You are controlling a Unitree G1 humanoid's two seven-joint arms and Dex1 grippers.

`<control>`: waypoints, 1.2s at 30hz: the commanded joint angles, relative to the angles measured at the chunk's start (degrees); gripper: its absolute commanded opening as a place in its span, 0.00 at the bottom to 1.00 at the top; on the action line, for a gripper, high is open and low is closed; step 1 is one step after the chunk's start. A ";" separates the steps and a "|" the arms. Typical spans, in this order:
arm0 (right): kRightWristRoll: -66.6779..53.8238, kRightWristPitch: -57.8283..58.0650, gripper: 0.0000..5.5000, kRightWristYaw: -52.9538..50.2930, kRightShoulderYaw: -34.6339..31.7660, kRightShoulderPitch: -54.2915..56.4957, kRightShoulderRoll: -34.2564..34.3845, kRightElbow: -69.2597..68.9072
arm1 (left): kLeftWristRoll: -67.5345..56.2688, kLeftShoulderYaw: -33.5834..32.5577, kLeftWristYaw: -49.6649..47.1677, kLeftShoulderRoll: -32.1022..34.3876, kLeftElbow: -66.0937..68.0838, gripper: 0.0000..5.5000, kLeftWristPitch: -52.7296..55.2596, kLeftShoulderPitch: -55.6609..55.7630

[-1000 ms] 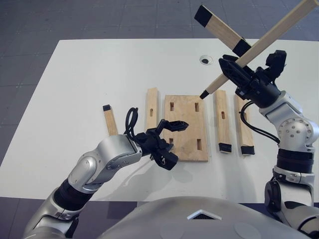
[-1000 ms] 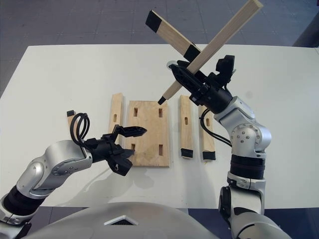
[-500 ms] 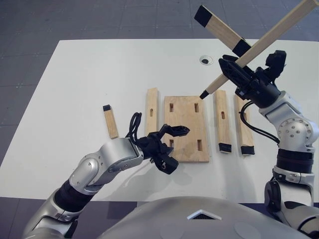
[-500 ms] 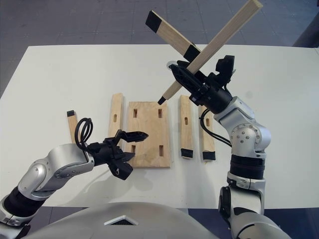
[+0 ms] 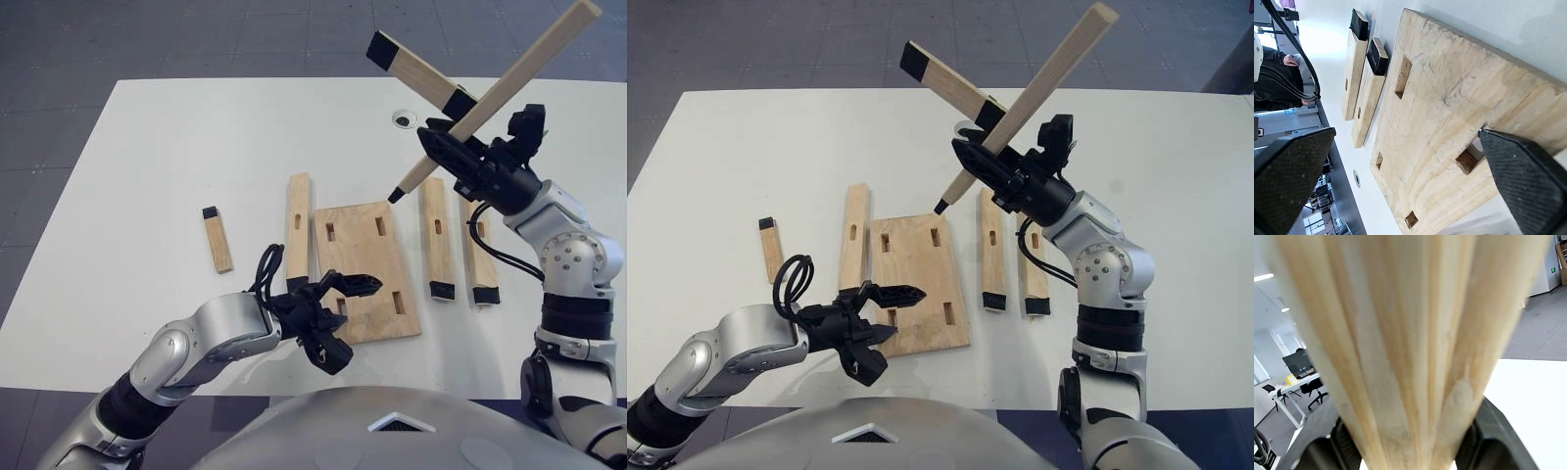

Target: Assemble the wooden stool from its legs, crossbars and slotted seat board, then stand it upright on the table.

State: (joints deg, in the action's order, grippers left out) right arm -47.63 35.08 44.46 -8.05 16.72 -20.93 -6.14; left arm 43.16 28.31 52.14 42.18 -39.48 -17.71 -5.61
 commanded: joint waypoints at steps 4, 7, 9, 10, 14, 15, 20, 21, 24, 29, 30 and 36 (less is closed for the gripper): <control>3.07 -0.94 0.37 2.69 0.85 0.74 -2.20 1.05 | -0.82 -2.17 2.97 4.60 1.78 1.00 0.26 -2.39; 4.22 -1.18 0.37 3.90 1.34 0.82 -2.88 1.52 | -2.79 -3.10 3.36 5.77 1.08 1.00 0.21 -2.76; 5.05 -1.47 0.37 4.75 1.71 0.83 -3.30 1.68 | -4.80 -3.90 3.56 6.69 0.59 1.00 -0.21 -2.85; 5.45 -1.66 0.37 5.18 1.90 0.83 -3.46 1.78 | -5.79 -4.16 3.46 6.93 0.36 1.00 -0.58 -2.51; 7.36 -2.64 0.37 6.87 3.08 0.84 -3.88 2.22 | -8.35 -4.71 2.26 6.79 0.03 1.00 -2.35 -0.70; 7.92 -2.93 0.37 7.50 3.50 0.77 -4.11 2.21 | -8.80 -4.82 2.02 6.50 -0.10 1.00 -2.60 -0.26; 10.63 -4.58 0.37 10.42 5.60 0.69 -5.28 2.70 | -12.51 -7.25 -1.04 2.58 -0.71 1.00 -1.92 4.00; 10.95 -4.85 0.37 10.83 5.85 0.79 -5.40 2.78 | -13.15 -7.96 -2.51 0.85 -0.75 1.00 -1.51 5.49; 11.77 -5.51 0.37 11.34 6.19 1.51 -5.30 3.73 | -14.52 -9.45 -6.49 -3.80 -0.32 1.00 -0.77 9.58; 13.32 -6.85 0.37 12.48 7.14 2.34 -5.24 5.20 | -18.63 -10.02 -5.57 -4.03 -0.60 1.00 1.50 9.63; 13.87 -7.39 0.37 12.91 7.62 2.74 -5.25 5.60 | -19.48 -10.07 -5.37 -3.90 -0.76 1.00 2.01 9.30; 18.45 -14.62 0.37 19.23 11.04 8.26 -4.91 12.50 | -39.33 -12.56 -2.30 -4.21 1.47 1.00 16.62 -2.09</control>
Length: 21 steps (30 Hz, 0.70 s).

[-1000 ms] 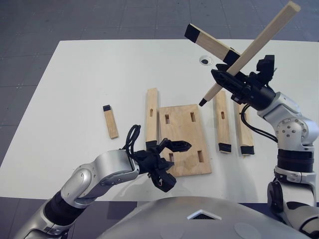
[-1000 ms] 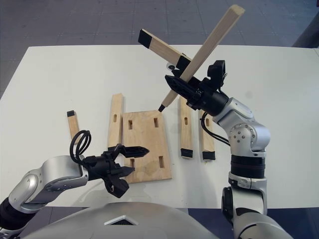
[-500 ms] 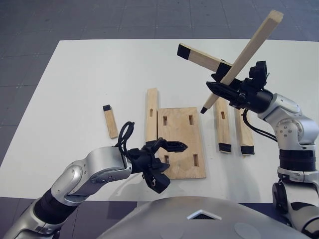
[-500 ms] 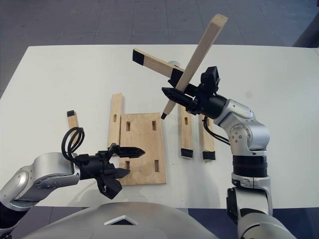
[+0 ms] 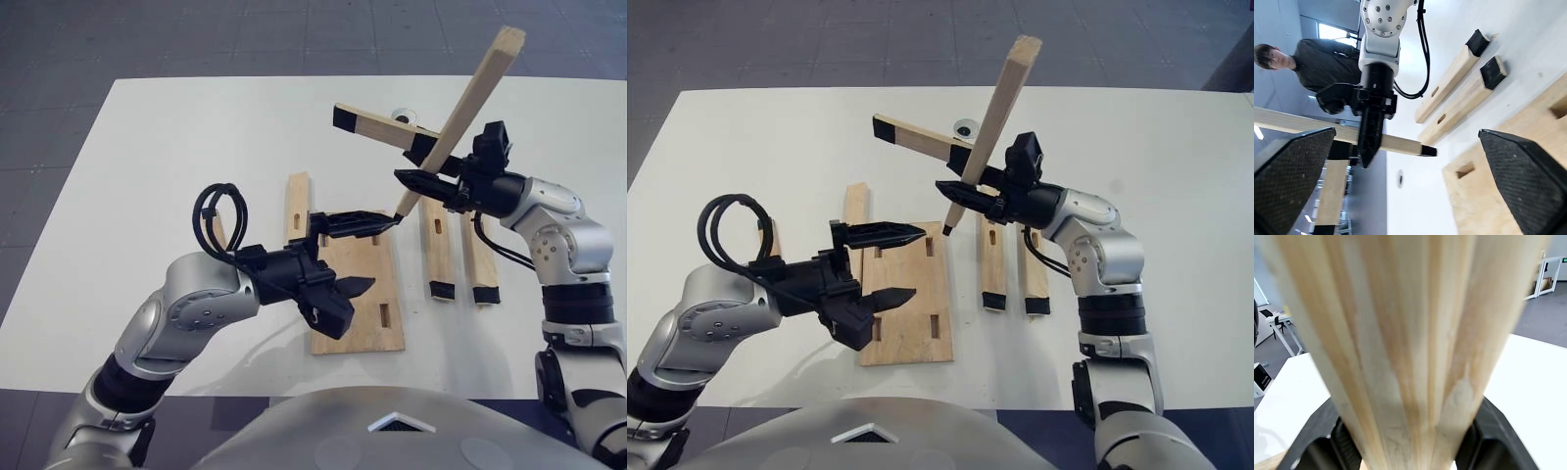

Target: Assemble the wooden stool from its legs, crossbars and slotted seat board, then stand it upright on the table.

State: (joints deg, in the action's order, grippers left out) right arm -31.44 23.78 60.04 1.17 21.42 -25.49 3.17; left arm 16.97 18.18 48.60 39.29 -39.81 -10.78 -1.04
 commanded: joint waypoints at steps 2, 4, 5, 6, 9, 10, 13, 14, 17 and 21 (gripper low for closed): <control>3.35 -4.32 0.37 6.16 2.98 4.63 -0.88 5.05 | -20.90 -5.83 -1.13 -4.26 3.13 1.00 14.46 -8.19; 4.45 -4.88 0.37 8.80 4.21 5.01 -1.66 6.46 | -28.32 -10.20 -3.38 -6.61 3.19 1.00 17.92 -9.09; 4.85 -4.98 0.37 9.69 4.56 5.15 -1.84 7.02 | -30.92 -11.89 -4.21 -7.26 2.97 1.00 19.15 -9.45; 5.28 -5.09 0.37 10.60 4.99 5.22 -2.05 7.59 | -33.34 -13.85 -5.27 -7.96 2.94 1.00 20.20 -9.76; 6.27 -5.75 0.37 12.86 5.97 5.65 -2.26 9.54 | -37.97 -19.72 -7.88 -9.01 4.39 1.00 21.65 -11.39; 6.32 -5.84 0.37 13.90 6.21 5.70 -2.35 9.86 | -39.61 -21.44 -7.98 -8.71 5.44 1.00 22.67 -12.31; 6.45 -6.15 0.37 15.79 6.55 6.08 -2.10 10.98 | -42.82 -25.08 -7.75 -8.05 7.84 1.00 24.33 -13.88; 6.70 -6.41 0.37 15.89 6.56 6.19 -1.89 11.43 | -43.83 -25.77 -7.16 -7.59 8.72 1.00 25.23 -14.17; 7.62 -7.60 0.37 15.94 7.03 6.75 -0.85 12.65 | -48.44 -27.75 -7.21 -6.81 11.60 1.00 31.35 -14.76; 8.19 -8.38 0.37 16.14 7.49 7.47 -0.06 12.40 | -50.51 -28.45 -9.00 -7.45 15.16 1.00 35.60 -13.13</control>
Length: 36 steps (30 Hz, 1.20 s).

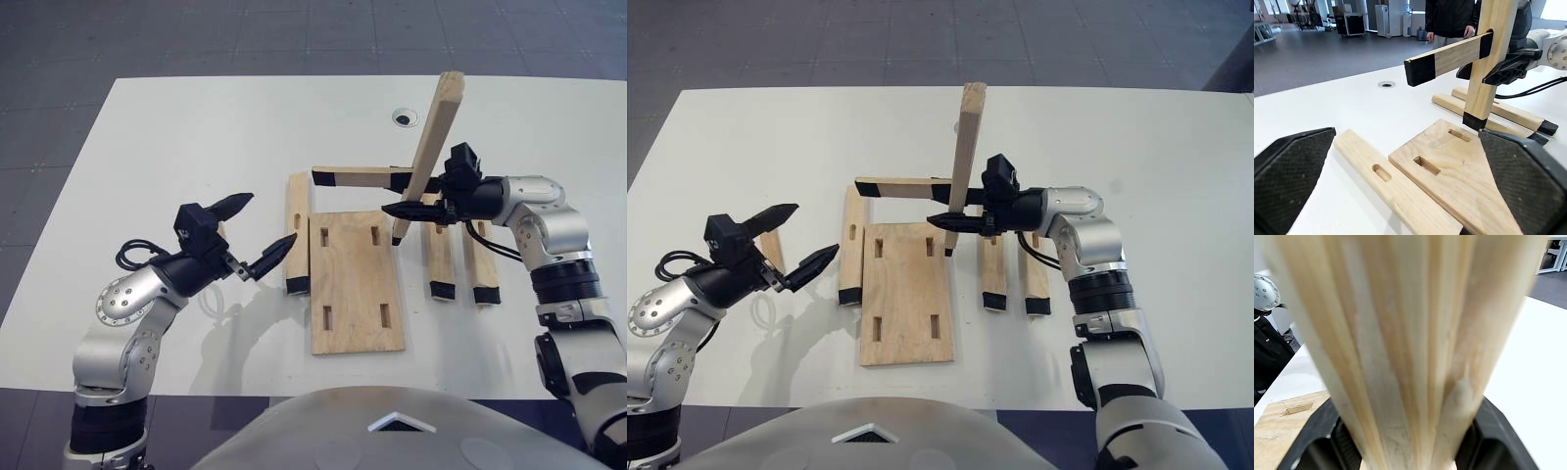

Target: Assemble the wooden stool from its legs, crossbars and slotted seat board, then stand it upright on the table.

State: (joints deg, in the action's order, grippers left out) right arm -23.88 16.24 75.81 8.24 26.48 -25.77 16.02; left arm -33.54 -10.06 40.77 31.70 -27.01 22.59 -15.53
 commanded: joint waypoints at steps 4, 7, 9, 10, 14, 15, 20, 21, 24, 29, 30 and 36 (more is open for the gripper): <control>0.97 -1.16 0.37 0.77 0.65 3.65 0.94 -0.02 | -0.01 0.90 -1.55 -0.35 3.39 1.00 3.36 1.30; 1.30 -1.40 0.37 0.93 1.02 4.32 1.71 0.57 | -0.36 1.41 -1.37 -0.75 3.83 1.00 3.74 1.33; 1.74 -1.82 0.37 0.86 1.31 4.79 2.13 1.10 | -0.24 1.72 -1.27 -0.86 3.91 1.00 3.79 1.44; 1.87 -1.91 0.37 0.78 1.29 5.13 2.32 1.30 | -0.18 1.90 -1.20 -0.92 3.86 1.00 3.80 1.41; 2.49 -2.43 0.37 0.85 2.04 5.43 3.23 2.52 | -0.11 2.34 -0.97 -1.17 3.57 1.00 3.89 1.05; 2.85 -2.78 0.37 0.86 2.55 5.21 3.66 3.09 | -0.14 2.44 -0.94 -1.18 3.53 1.00 3.91 1.01; 4.23 -4.06 0.37 1.25 3.87 4.88 5.27 5.49 | -0.24 2.78 -0.58 -0.92 3.55 1.00 3.89 1.00; 4.48 -4.30 0.37 1.44 4.08 4.70 5.32 5.91 | -0.28 2.79 -0.51 -0.87 3.53 1.00 3.93 1.03; 5.47 -5.48 0.37 1.93 4.94 4.48 5.55 8.09 | -0.28 2.73 -0.39 -0.74 3.33 1.00 3.99 0.89; 6.89 -8.04 0.37 2.53 5.79 4.28 6.13 11.72 | -0.27 2.81 -0.16 -0.62 2.77 1.00 3.96 0.50; 6.98 -8.50 0.37 2.76 5.83 3.92 6.03 12.06 | -0.25 2.83 -0.09 -0.54 2.57 1.00 3.99 0.44; 7.53 -12.47 0.37 3.02 6.13 -0.50 6.25 14.94 | -0.15 2.77 0.21 -0.30 1.59 1.00 4.14 0.02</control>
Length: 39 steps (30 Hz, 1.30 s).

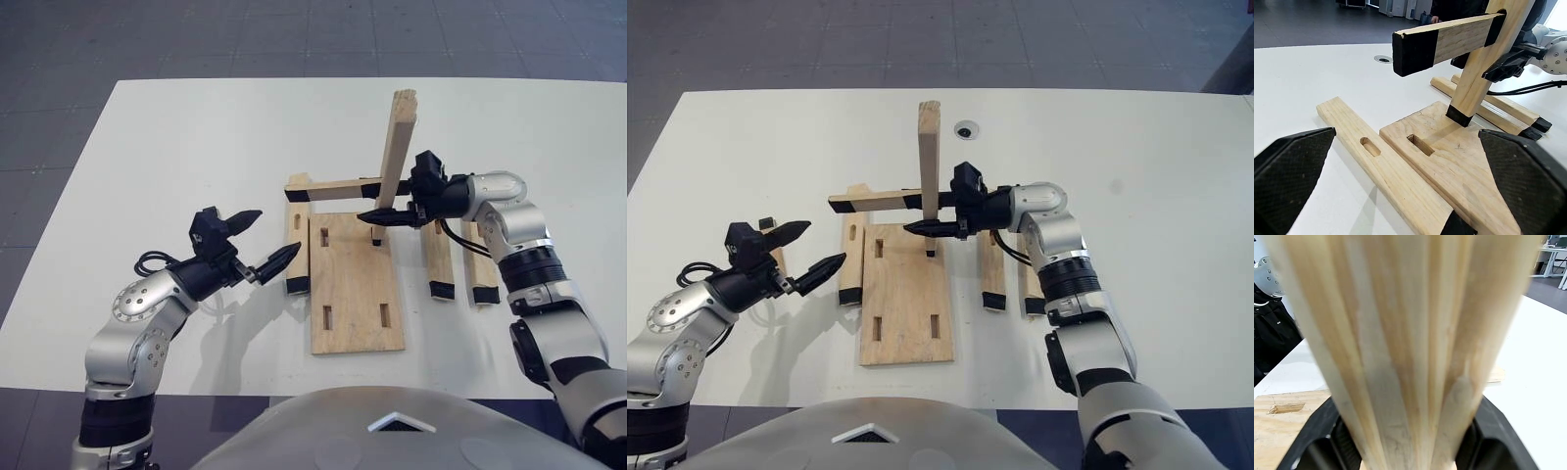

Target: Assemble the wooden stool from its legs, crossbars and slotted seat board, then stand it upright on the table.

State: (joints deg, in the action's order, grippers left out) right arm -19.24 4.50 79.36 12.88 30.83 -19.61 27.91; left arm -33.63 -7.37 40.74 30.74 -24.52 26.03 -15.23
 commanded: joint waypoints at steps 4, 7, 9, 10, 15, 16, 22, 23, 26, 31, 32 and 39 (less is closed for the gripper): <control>3.01 -2.08 0.37 -0.80 1.99 -8.94 0.39 3.27 | -0.06 -0.08 0.70 1.18 -0.99 1.00 1.02 -0.10; 2.99 -2.75 0.37 -0.99 2.53 -11.03 0.20 3.70 | -0.01 -0.30 0.98 1.42 -1.04 1.00 1.22 -0.04; 3.43 -3.10 0.37 -1.37 3.01 -11.93 0.02 4.22 | 0.02 -0.44 1.00 1.52 -1.12 1.00 1.28 -0.08; 3.65 -3.04 0.37 -1.58 3.31 -12.33 -0.01 4.49 | 0.01 -0.49 0.95 1.57 -1.20 1.00 1.29 -0.13; 7.41 -3.39 0.37 -4.69 5.91 -13.46 0.75 10.06 | -0.05 -0.58 0.62 1.48 -1.65 1.00 1.34 -0.25; 8.34 -2.96 0.37 -6.28 6.22 -12.95 1.22 12.28 | -0.06 -0.60 0.56 1.47 -1.74 1.00 1.38 -0.28; 11.64 0.81 0.37 -14.40 7.36 -7.21 3.52 23.14 | -0.08 -0.38 0.27 1.38 -2.21 1.00 1.61 -0.30; 12.06 0.26 0.37 -15.34 7.70 -6.59 3.76 24.54 | -0.07 -0.28 0.28 1.40 -2.22 1.00 1.66 -0.26; 13.29 -2.04 0.37 -16.08 9.33 -6.11 3.88 26.56 | -0.16 -0.15 0.28 1.49 -2.46 1.00 1.87 -0.40; 14.79 -4.64 0.37 -13.08 13.57 -8.25 2.94 26.21 | -0.21 -0.22 0.02 1.41 -2.87 1.00 1.97 -0.93; 14.73 -5.25 0.37 -10.69 14.55 -9.49 2.26 24.98 | -0.25 -0.17 -0.03 1.39 -2.96 1.00 2.03 -0.97; 11.83 -7.20 0.37 -1.20 16.40 -16.35 -5.13 14.70 | -0.49 -0.65 0.12 1.56 -2.76 1.00 1.97 -1.33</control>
State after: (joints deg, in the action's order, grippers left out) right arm -21.73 -6.24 72.44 16.94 31.90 -16.33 39.88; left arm -33.63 -7.45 41.31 31.50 -25.51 26.62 -16.15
